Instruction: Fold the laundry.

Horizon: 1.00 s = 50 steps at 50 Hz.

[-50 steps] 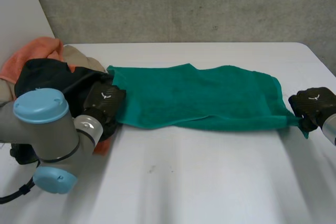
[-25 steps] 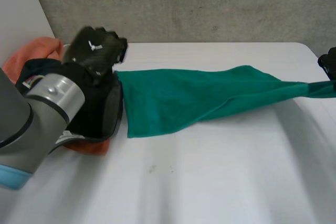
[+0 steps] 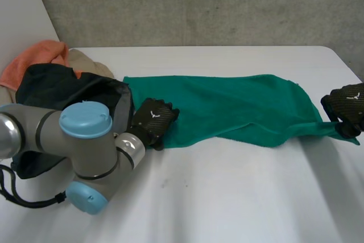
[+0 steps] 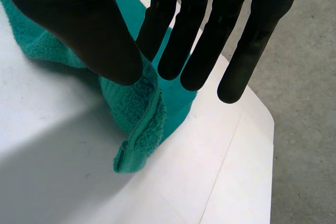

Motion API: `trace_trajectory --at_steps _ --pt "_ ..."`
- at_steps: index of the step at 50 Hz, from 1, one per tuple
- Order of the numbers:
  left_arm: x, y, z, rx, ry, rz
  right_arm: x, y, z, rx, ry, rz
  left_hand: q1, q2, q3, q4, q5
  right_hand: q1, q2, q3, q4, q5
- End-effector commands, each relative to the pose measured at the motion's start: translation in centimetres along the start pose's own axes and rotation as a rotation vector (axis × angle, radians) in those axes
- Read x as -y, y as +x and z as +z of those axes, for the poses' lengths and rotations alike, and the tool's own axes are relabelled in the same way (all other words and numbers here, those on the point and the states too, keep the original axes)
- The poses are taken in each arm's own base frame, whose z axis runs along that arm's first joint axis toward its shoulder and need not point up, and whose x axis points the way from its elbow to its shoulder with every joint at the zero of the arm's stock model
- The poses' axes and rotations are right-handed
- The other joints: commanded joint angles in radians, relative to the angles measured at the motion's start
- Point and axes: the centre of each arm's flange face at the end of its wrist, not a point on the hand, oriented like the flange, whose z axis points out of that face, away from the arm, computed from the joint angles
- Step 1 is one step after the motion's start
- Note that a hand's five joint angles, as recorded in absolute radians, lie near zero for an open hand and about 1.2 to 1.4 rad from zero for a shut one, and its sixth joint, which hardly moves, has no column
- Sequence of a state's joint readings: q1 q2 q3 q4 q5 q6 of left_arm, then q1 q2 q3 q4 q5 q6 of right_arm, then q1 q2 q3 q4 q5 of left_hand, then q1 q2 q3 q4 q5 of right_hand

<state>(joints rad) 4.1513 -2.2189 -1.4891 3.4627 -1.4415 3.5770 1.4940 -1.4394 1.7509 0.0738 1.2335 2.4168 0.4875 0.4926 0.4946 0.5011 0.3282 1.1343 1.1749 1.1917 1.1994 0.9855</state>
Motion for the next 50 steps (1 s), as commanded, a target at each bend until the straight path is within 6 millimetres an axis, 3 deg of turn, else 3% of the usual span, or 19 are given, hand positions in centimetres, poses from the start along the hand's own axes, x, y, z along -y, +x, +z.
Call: trace_trajectory --at_steps 1,16,24,25,31,34,35,36,38,42,43,46,47,50 --pt "-0.8 0.1 1.5 0.0 -0.007 0.005 -0.5 -0.4 0.2 -0.001 0.001 -0.003 0.14 0.135 0.133 0.126 0.125 0.262 0.221 0.205 0.197 0.236" --pt "-1.7 -0.1 4.2 0.011 0.012 0.016 -1.2 -0.6 0.7 0.006 -0.013 -0.004 0.263 0.258 0.256 0.249 0.248 0.262 0.221 0.205 0.197 0.236" --pt "-2.3 -0.3 5.2 0.015 0.017 0.035 -1.7 -0.7 1.0 0.012 -0.028 0.002 0.724 0.719 0.717 0.71 0.708 0.262 0.221 0.205 0.197 0.236" --pt "-2.4 -0.3 5.3 0.013 0.013 0.042 -1.8 -0.7 1.1 0.014 -0.03 0.003 0.867 0.862 0.859 0.853 0.851 0.262 0.221 0.205 0.197 0.236" --pt "-2.1 -1.7 5.2 0.048 0.002 0.076 -1.5 -0.3 1.1 0.0 -0.026 -0.002 0.909 0.904 0.902 0.895 0.894 0.262 0.221 0.205 0.197 0.236" --pt "-0.3 -3.4 4.4 0.096 0.012 0.072 -1.2 0.1 1.1 -0.015 -0.016 -0.01 0.909 0.904 0.902 0.895 0.894 0.262 0.221 0.205 0.197 0.236" --pt "0.6 -3.9 4.1 0.112 0.023 0.07 -0.7 0.4 1.1 -0.024 -0.004 -0.015 0.909 0.904 0.902 0.895 0.894 0.262 0.221 0.205 0.197 0.236" --pt "2.7 -5.2 2.9 0.147 0.051 0.065 -0.5 0.6 1.1 -0.031 -0.001 -0.018 0.909 0.904 0.902 0.895 0.894 0.262 0.221 0.205 0.197 0.236" --pt "3.9 -5.6 2.0 0.157 0.063 0.054 0.1 1.1 0.9 -0.045 0.012 -0.021 0.909 0.904 0.902 0.895 0.894 0.262 0.221 0.205 0.197 0.236" --pt "6.6 -5.7 -1.7 0.134 0.044 -0.019 3.2 2.6 -2.0 -0.093 0.064 -0.049 0.909 0.904 0.902 0.895 0.894 0.262 0.221 0.205 0.197 0.236" --pt "7.8 -5.8 -3.6 0.123 0.031 -0.045 3.9 3.0 -2.7 -0.109 0.076 -0.058 0.909 0.904 0.902 0.895 0.894 0.262 0.221 0.205 0.197 0.236" --pt "9.8 -6.2 -6.6 0.116 0.021 -0.068 6.8 5.7 -5.5 -0.204 0.133 -0.1 0.909 0.904 0.902 0.895 0.894 0.262 0.221 0.205 0.197 0.236" --pt "11.3 -6.5 -8.5 0.12 0.033 -0.068 7.3 6.4 -6.0 -0.226 0.138 -0.11 0.909 0.904 0.902 0.895 0.894 0.262 0.221 0.205 0.197 0.236" --pt "13.0 -6.9 -10.6 0.121 0.052 -0.064 9.2 8.0 -8.3 -0.274 0.138 -0.156 0.909 0.904 0.902 0.895 0.894 0.262 0.221 0.205 0.197 0.236"
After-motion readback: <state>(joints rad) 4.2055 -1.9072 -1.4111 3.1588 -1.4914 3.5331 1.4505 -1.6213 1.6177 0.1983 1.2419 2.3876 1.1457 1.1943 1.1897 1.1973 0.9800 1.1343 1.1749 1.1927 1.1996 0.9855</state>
